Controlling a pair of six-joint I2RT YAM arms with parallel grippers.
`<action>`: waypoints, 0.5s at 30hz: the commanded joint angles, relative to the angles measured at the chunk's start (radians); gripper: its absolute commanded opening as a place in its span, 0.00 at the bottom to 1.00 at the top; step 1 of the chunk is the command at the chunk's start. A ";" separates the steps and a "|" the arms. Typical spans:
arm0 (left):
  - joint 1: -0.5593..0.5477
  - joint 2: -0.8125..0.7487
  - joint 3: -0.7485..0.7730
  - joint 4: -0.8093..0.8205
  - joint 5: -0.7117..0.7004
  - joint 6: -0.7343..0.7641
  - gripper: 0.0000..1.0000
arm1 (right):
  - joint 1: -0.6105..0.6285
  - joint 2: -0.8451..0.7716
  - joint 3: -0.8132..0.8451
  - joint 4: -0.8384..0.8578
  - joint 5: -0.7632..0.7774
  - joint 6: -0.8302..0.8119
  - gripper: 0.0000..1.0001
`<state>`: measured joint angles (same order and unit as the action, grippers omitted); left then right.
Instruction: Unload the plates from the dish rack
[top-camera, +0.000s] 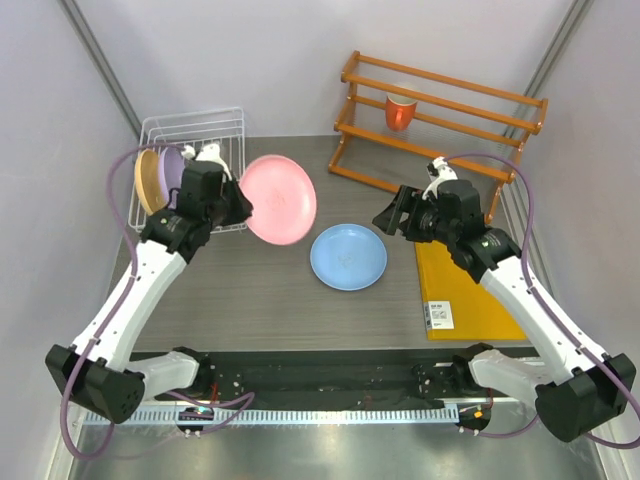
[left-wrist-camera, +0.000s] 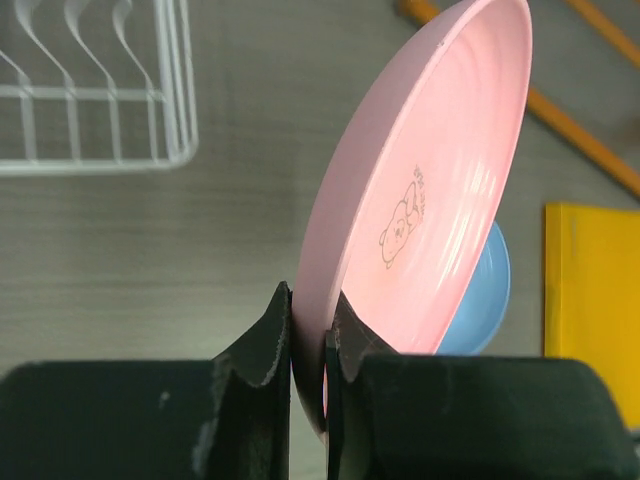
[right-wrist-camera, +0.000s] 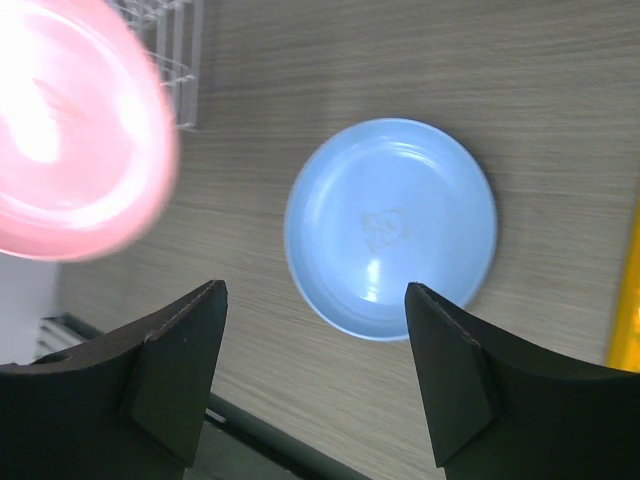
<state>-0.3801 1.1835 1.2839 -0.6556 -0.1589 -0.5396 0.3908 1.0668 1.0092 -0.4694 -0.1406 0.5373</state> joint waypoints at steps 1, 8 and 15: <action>-0.029 -0.031 -0.072 0.108 0.220 -0.146 0.00 | 0.014 -0.010 -0.020 0.179 -0.129 0.095 0.78; -0.112 -0.036 -0.130 0.181 0.223 -0.212 0.00 | 0.025 0.021 -0.043 0.215 -0.143 0.112 0.80; -0.216 0.014 -0.118 0.211 0.182 -0.235 0.00 | 0.031 0.053 -0.066 0.232 -0.162 0.118 0.80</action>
<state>-0.5488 1.1835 1.1454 -0.5392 0.0193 -0.7380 0.4133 1.1133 0.9550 -0.2913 -0.2749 0.6395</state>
